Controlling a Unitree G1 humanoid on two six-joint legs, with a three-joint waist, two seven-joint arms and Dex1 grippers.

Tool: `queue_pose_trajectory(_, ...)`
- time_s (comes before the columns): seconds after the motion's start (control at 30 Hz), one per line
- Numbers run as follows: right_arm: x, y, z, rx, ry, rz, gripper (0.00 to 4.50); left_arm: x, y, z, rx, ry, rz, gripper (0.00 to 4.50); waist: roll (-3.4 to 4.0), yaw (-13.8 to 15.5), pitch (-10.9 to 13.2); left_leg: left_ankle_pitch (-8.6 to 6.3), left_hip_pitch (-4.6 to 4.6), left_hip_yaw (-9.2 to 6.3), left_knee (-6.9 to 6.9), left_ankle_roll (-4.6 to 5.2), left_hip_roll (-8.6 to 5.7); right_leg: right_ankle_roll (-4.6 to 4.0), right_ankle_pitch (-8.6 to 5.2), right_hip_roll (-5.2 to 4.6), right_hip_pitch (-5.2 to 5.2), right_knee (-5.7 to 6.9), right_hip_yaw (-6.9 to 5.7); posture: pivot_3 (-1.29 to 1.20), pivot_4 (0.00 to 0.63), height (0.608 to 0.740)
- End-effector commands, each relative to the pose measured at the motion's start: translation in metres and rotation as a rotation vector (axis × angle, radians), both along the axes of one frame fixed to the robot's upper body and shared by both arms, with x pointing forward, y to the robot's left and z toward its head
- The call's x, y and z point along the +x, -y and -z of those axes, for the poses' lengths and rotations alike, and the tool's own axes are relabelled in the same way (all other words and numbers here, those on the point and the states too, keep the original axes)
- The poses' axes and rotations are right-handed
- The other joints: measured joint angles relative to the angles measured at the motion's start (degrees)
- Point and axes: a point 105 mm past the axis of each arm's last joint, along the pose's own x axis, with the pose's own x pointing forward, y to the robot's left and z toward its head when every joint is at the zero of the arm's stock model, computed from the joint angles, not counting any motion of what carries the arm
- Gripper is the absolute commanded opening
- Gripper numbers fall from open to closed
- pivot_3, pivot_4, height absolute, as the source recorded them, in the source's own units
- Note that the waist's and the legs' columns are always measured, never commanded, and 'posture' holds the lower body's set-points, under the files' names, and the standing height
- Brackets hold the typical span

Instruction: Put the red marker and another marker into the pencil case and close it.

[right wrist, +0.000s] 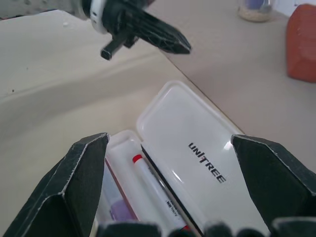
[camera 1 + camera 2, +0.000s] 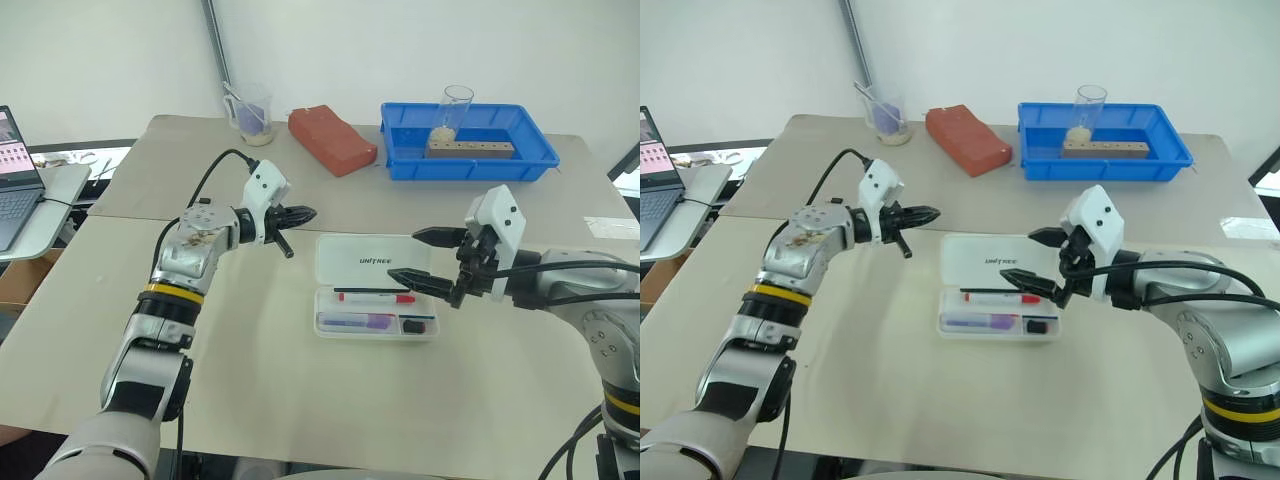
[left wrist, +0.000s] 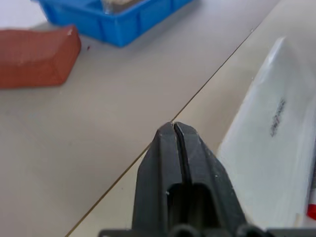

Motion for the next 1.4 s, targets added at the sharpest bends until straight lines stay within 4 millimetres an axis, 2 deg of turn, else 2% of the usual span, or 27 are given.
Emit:
queue_pose_trajectory(0.03, -0.004, -0.005, -0.017, -0.003, 0.076, 0.0, 4.4, 0.007, 0.011, -0.004, 0.031, -0.004, 0.04, 0.06, 0.0, -0.1, 0.0, 0.0, 0.0, 0.0, 0.0, 0.0, -0.01, 0.0, 0.0, 0.0, -0.01, 0.0, 0.0, 0.0, 0.15, 0.74)
queue_pose_trajectory(0.27, -0.005, -0.003, -0.026, -0.001, 0.111, 0.033, 4.4, -0.002, 0.028, 0.005, 0.028, -0.125, 0.179, 0.06, 0.01, -0.3, 0.0, 0.0, -0.14, -0.03, 0.0, 0.0, -0.02, -0.01, 0.0, 0.0, -0.09, 0.01, -0.02, 0.0, 0.15, 0.74)
queue_pose_trajectory(0.4, -0.008, 0.005, -0.027, -0.021, 0.1, 0.035, 4.4, -0.008, 0.034, -0.003, -0.001, -0.122, 0.251, 0.06, 0.03, -0.3, 0.0, 0.0, -0.14, -0.04, 0.0, 0.0, -0.02, -0.01, 0.0, 0.01, -0.09, 0.01, -0.02, 0.0, 0.15, 0.74)
queue_pose_trajectory(0.5, -0.014, 0.015, -0.02, -0.067, 0.042, 0.017, 4.4, -0.024, 0.039, -0.011, -0.043, -0.146, 0.356, 0.06, 0.03, -0.2, 0.0, 0.0, -0.2, -0.05, 0.0, 0.0, -0.02, -0.01, 0.0, 0.0, -0.1, 0.0, -0.05, 0.0, 0.15, 0.74)
queue_pose_trajectory(0.67, -0.027, 0.033, -0.006, -0.143, -0.077, -0.018, 4.4, -0.062, 0.046, -0.008, -0.008, -0.183, 0.549, 0.06, 0.06, -0.3, 0.0, 0.0, -0.21, -0.05, 0.02, 0.0, -0.01, -0.01, 0.01, -0.01, -0.04, -0.04, -0.03, 0.0, 0.15, 0.74)
queue_pose_trajectory(0.73, -0.03, 0.037, -0.004, -0.154, -0.1, -0.028, 4.4, -0.081, 0.05, 0.0, 0.048, -0.17, 0.622, 0.06, 0.07, -0.4, 0.0, 0.0, -0.19, -0.04, 0.02, 0.0, -0.01, -0.01, 0.01, 0.0, -0.02, -0.03, -0.01, 0.0, 0.15, 0.74)
queue_pose_trajectory(0.87, -0.038, 0.034, 0.011, -0.173, -0.153, -0.069, 4.4, -0.104, 0.055, 0.034, 0.213, -0.12, 0.68, 0.06, 0.05, -0.4, 0.0, 0.0, -0.1, -0.05, 0.04, 0.0, 0.03, -0.02, 0.01, 0.04, 0.03, -0.01, 0.01, 0.0, 0.15, 0.74)
queue_pose_trajectory(0.97, -0.039, 0.035, 0.03, -0.254, -0.147, -0.076, 4.4, -0.109, 0.058, 0.057, 0.3, -0.092, 0.668, 0.06, 0.03, -0.4, 0.0, 0.01, -0.07, -0.05, 0.06, 0.01, 0.03, -0.02, 0.01, 0.04, 0.06, -0.02, 0.03, 0.0, 0.15, 0.74)
queue_pose_trajectory(1.03, -0.035, 0.035, 0.038, -0.242, -0.14, -0.053, 4.4, -0.111, 0.059, 0.068, 0.356, -0.055, 0.67, 0.06, 0.0, -0.2, 0.0, 0.0, -0.09, -0.05, 0.12, 0.01, 0.03, -0.02, 0.0, 0.03, 0.05, -0.02, 0.02, 0.0, 0.15, 0.74)
queue_pose_trajectory(1.13, -0.027, 0.039, 0.044, -0.223, -0.132, -0.024, 4.4, -0.109, 0.061, 0.065, 0.352, 0.007, 0.648, 0.06, -0.01, -0.2, 0.0, 0.0, -0.07, -0.05, 0.22, 0.0, 0.02, 0.0, 0.0, 0.01, 0.14, -0.06, 0.02, 0.0, 0.15, 0.74)
queue_pose_trajectory(1.2, -0.024, 0.043, 0.044, -0.223, -0.132, -0.024, 4.4, -0.106, 0.056, 0.05, 0.308, 0.035, 0.623, 0.59, 0.0, -0.2, 0.0, 0.0, -0.08, -0.02, 0.22, 0.0, 0.0, -0.01, 0.0, -0.02, 0.12, -0.05, 0.04, 0.0, 0.15, 0.74)
queue_pose_trajectory(1.23, -0.023, 0.045, 0.044, -0.224, -0.135, -0.028, 4.4, -0.104, 0.051, 0.041, 0.283, 0.045, 0.608, 0.7, 0.0, -0.3, 0.0, 0.0, -0.08, -0.02, 0.21, 0.01, 0.01, -0.01, 0.0, -0.02, 0.11, -0.04, 0.03, 0.0, 0.15, 0.74)
queue_pose_trajectory(1.4, -0.018, 0.054, 0.041, -0.223, -0.144, -0.042, 4.4, -0.098, 0.023, 0.005, 0.174, 0.091, 0.51, 3.03, 0.02, -0.5, 0.0, 0.0, -0.12, -0.03, 0.17, 0.01, 0.11, -0.01, 0.0, 0.09, 0.02, -0.01, 0.03, 0.0, 0.15, 0.74)
